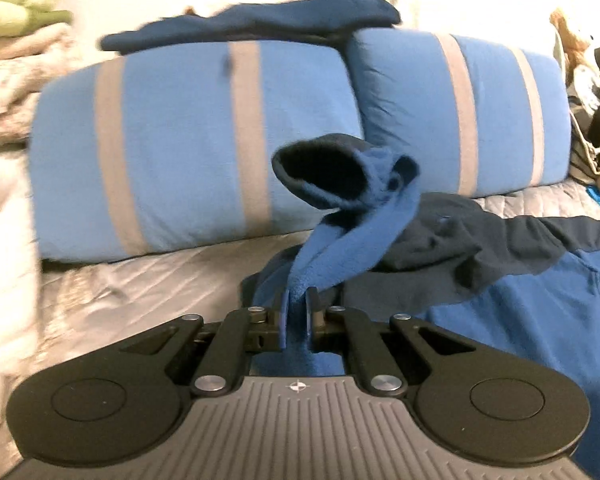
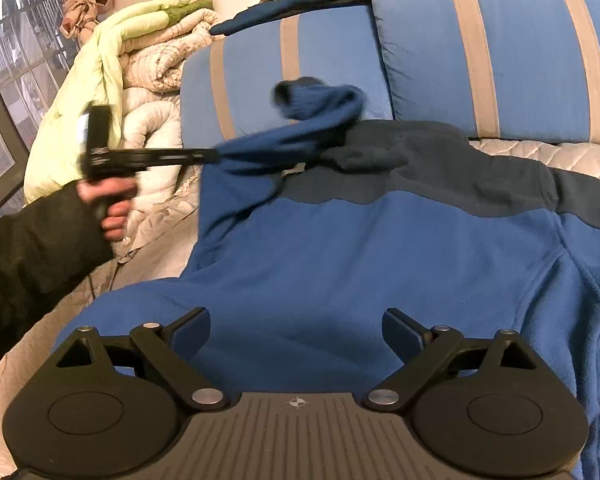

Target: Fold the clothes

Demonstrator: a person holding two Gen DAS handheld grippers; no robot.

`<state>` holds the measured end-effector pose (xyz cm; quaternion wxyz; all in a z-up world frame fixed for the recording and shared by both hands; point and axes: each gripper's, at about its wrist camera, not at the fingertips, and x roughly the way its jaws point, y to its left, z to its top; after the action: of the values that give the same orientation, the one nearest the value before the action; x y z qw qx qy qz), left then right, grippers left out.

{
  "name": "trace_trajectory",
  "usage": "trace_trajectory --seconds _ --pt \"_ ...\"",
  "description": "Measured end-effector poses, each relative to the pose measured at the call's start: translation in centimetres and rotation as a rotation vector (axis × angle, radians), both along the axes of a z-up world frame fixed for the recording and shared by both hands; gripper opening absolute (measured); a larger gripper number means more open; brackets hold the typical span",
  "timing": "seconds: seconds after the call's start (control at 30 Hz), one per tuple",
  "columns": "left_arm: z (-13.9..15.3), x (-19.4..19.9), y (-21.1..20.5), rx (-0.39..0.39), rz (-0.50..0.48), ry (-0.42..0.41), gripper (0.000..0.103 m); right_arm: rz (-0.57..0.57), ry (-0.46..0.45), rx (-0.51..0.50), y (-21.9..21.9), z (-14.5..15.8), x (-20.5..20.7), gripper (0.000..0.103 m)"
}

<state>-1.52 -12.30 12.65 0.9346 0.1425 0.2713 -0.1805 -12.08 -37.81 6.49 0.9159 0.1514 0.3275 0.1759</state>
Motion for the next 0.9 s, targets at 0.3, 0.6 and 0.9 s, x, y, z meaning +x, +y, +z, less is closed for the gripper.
trace_trajectory --seconds 0.3,0.6,0.9 --pt "-4.5 -4.4 7.3 0.13 0.11 0.105 0.008 0.002 0.0 0.023 -0.3 0.0 0.1 0.094" --pt "-0.9 -5.3 10.3 -0.153 0.134 0.138 0.049 -0.005 -0.002 0.021 -0.1 0.0 0.2 0.094" --pt "-0.9 -1.1 4.5 -0.381 0.019 0.189 0.066 -0.017 -0.003 0.018 0.0 0.0 0.2 0.094"
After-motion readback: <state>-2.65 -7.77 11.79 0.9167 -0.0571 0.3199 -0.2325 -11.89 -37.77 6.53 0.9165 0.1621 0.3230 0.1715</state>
